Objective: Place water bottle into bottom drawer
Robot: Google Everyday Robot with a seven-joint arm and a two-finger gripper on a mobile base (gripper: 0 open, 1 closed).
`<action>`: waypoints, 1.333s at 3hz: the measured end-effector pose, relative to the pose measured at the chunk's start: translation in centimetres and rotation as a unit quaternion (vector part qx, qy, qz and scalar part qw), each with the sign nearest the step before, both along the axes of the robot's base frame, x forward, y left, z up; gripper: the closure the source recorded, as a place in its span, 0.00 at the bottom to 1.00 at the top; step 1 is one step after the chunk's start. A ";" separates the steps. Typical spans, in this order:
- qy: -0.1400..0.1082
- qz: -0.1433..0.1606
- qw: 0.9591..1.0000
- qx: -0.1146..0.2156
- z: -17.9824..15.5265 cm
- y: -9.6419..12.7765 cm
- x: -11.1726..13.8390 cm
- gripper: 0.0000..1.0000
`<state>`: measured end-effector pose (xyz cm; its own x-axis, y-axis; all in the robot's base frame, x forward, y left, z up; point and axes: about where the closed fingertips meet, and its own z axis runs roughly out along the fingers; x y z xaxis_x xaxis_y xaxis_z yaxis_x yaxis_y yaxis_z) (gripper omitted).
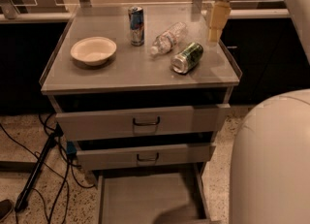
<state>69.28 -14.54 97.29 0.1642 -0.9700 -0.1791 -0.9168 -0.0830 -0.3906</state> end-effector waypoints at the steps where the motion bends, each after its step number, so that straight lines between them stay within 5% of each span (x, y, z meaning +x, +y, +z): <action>1: -0.005 0.070 0.996 0.059 -0.7 2.3 1.8 0.00; 2: -0.041 0.117 0.987 0.105 0.5 5.0 3.8 0.00; 4: -0.044 0.124 0.987 0.094 -0.6 5.9 5.1 0.00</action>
Offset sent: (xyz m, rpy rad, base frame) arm 0.0602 0.0478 0.0363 0.2658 -0.0270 0.3807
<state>74.40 -8.62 96.66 0.4155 -0.8489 -0.3267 -0.8392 -0.2192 -0.4977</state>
